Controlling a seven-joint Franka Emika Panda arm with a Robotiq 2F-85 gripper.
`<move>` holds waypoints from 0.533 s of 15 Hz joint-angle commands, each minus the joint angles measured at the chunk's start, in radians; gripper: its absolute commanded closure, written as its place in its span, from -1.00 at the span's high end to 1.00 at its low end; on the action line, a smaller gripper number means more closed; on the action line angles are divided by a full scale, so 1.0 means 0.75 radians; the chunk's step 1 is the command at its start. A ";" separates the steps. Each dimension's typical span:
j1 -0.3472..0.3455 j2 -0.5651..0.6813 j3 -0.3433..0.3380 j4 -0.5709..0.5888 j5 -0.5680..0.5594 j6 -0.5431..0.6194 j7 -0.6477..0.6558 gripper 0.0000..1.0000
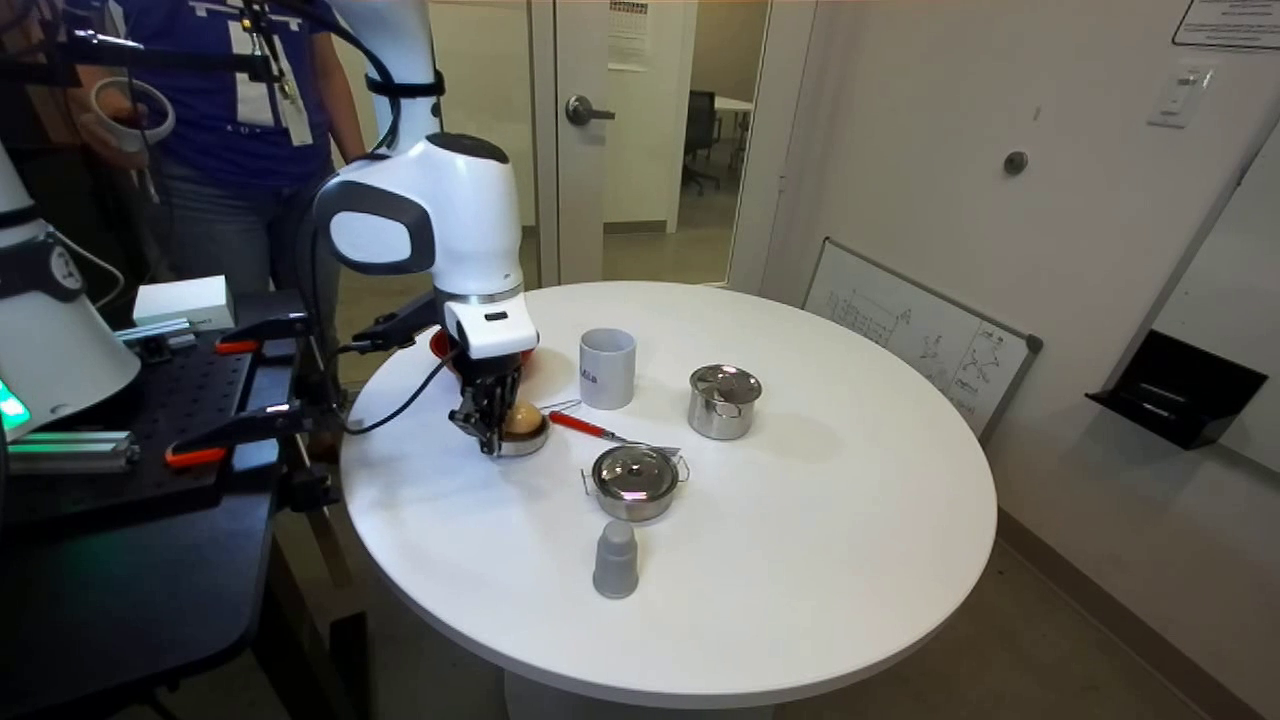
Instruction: Move the silver pan to the right
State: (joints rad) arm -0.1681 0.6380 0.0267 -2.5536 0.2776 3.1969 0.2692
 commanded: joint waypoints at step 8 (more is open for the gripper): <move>0.255 -0.074 -0.159 -0.029 0.034 -0.017 0.077 0.97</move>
State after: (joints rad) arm -0.1022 0.6355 -0.0289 -2.5536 0.2806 3.1965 0.2901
